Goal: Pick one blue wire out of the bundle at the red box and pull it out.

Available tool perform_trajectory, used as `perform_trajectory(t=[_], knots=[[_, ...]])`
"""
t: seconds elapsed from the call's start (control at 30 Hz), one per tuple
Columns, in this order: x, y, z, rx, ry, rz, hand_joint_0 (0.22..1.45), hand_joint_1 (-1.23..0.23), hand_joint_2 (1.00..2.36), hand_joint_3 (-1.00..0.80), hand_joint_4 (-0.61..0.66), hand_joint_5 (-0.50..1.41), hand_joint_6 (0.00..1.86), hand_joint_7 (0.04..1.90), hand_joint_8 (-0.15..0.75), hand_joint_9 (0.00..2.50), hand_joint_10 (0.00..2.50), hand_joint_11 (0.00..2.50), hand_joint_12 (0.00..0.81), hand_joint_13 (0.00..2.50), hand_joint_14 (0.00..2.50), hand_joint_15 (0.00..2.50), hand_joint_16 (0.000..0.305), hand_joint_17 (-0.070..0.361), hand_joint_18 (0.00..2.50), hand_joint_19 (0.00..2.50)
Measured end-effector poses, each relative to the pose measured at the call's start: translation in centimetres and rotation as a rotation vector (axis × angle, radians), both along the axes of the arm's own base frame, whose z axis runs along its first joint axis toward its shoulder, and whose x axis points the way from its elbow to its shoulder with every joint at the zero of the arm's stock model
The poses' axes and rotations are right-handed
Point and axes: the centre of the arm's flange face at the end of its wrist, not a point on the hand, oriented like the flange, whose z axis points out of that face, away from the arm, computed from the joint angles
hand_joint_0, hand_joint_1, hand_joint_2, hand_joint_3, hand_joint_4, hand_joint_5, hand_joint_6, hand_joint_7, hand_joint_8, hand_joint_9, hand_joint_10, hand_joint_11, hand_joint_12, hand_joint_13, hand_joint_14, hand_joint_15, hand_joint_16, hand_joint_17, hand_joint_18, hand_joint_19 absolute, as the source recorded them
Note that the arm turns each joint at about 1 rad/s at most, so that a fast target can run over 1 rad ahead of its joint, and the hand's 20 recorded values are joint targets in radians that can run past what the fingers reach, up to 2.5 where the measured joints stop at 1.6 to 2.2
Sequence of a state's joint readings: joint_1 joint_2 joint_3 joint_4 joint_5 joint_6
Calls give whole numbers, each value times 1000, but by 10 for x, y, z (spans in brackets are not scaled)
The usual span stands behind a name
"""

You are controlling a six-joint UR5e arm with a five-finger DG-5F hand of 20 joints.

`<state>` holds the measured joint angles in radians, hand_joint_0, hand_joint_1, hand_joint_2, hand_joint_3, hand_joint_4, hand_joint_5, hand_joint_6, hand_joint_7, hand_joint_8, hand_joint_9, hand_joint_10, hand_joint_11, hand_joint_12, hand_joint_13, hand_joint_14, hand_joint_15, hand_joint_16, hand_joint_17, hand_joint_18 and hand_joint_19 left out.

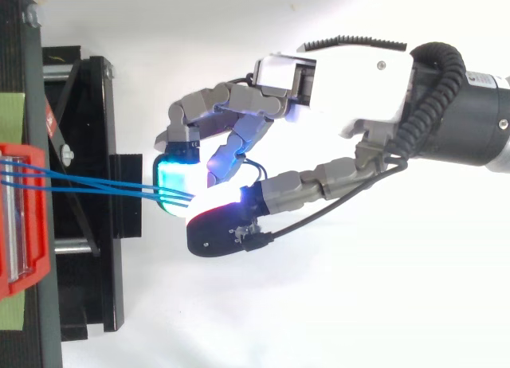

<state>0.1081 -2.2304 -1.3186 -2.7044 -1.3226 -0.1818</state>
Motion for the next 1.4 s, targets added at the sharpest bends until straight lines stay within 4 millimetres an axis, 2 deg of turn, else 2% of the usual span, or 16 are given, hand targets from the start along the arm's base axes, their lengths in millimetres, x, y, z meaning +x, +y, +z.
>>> perform_trajectory(t=[0.17, 0.33, 0.43, 0.53, 0.7, 0.87, 0.97, 1.07, 1.4], knots=[[0, 0, 0, 1, -1, 1, 736, -898, 1015, -277, 417, -114, 654, 1212, 277, 877, 26, 786, 391, 326, 3, 62, 63, 141, 301, 136], [0, 0, 0, 1, -1, 0, 754, -901, 1012, -301, 429, -111, 645, 1234, 275, 877, 24, 788, 387, 314, 3, 61, 62, 140, 299, 133], [0, 0, 1, 2, -1, 1, 694, -891, 1017, -213, 479, -109, 629, 1304, 268, 880, 26, 758, 383, 305, 2, 59, 63, 141, 297, 143], [0, 0, 1, 2, -2, 1, 605, -839, 1016, -145, 470, -99, 607, 1370, 277, 899, 24, 713, 403, 301, 3, 70, 66, 149, 268, 178], [0, 0, 1, 2, -1, 1, 530, -742, 1014, -270, 418, -84, 573, 1443, 274, 903, 25, 713, 400, 287, 4, 101, 66, 148, 221, 240], [0, 0, 1, 2, -1, 1, 504, -720, 1007, -401, 368, -87, 598, 1413, 293, 917, 23, 726, 408, 295, 4, 106, 68, 152, 228, 250], [0, 0, 0, 2, -1, 1, 504, -727, 1007, -399, 352, -96, 648, 1336, 297, 920, 26, 735, 408, 300, 4, 107, 68, 152, 229, 259], [0, 0, 0, 2, -1, 1, 547, -745, 1013, -309, 317, -111, 714, 1283, 290, 922, 26, 740, 397, 309, 5, 109, 65, 146, 226, 264], [0, 0, 0, 2, -1, 1, 545, -727, 1017, -196, 300, -130, 796, 1222, 297, 945, 26, 775, 399, 324, 5, 120, 64, 144, 250, 263]])
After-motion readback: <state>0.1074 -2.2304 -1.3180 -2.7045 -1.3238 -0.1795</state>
